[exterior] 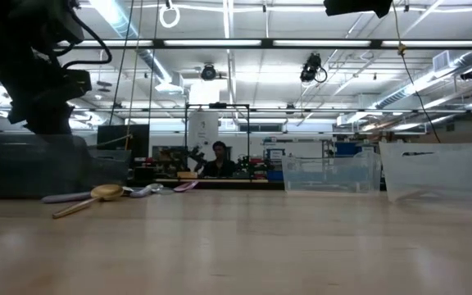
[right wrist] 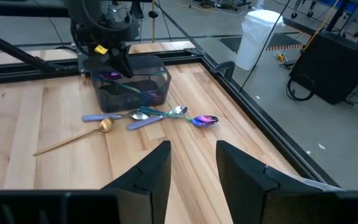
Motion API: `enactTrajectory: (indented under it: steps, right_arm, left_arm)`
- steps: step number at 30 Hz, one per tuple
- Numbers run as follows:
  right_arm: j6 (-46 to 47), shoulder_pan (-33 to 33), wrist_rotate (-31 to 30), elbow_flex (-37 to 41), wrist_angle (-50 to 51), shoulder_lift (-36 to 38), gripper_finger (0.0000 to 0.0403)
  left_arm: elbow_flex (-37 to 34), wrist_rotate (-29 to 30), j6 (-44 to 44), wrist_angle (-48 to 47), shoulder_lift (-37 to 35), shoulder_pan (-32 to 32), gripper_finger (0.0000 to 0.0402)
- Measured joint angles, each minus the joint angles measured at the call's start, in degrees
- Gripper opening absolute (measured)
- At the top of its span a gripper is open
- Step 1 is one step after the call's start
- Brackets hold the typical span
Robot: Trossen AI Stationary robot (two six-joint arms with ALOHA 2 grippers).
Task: Sort silverware by color (type)
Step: Put the blue spoon into the black bin, then put the gold spoon into the bottom transparent bin
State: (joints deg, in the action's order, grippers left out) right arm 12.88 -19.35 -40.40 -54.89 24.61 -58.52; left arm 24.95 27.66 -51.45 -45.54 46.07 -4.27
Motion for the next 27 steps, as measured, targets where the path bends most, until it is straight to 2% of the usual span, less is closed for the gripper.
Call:
enactTrajectory:
  steps: [10,15,20,27]
  right_arm:
    - [-1.6,0.0,0.0,0.0,-1.7,0.0,0.0137]
    - [-2.6,0.0,0.0,0.0,-1.9,0.0,0.0137]
    - [-3.0,0.0,0.0,0.0,-1.8,0.0,0.0137]
    - [-3.6,0.0,0.0,0.0,-1.9,0.0,0.0137]
  left_arm:
    - [0.0,-4.6,-5.3,-1.9,0.0,0.0,0.0018]
    - [0.0,-4.9,-6.6,-1.9,0.0,0.0,0.0024]
    - [0.0,-5.4,-8.2,-1.9,0.0,0.0,0.0046]
    - [0.0,-5.5,-8.2,-1.9,0.0,0.0,0.0107]
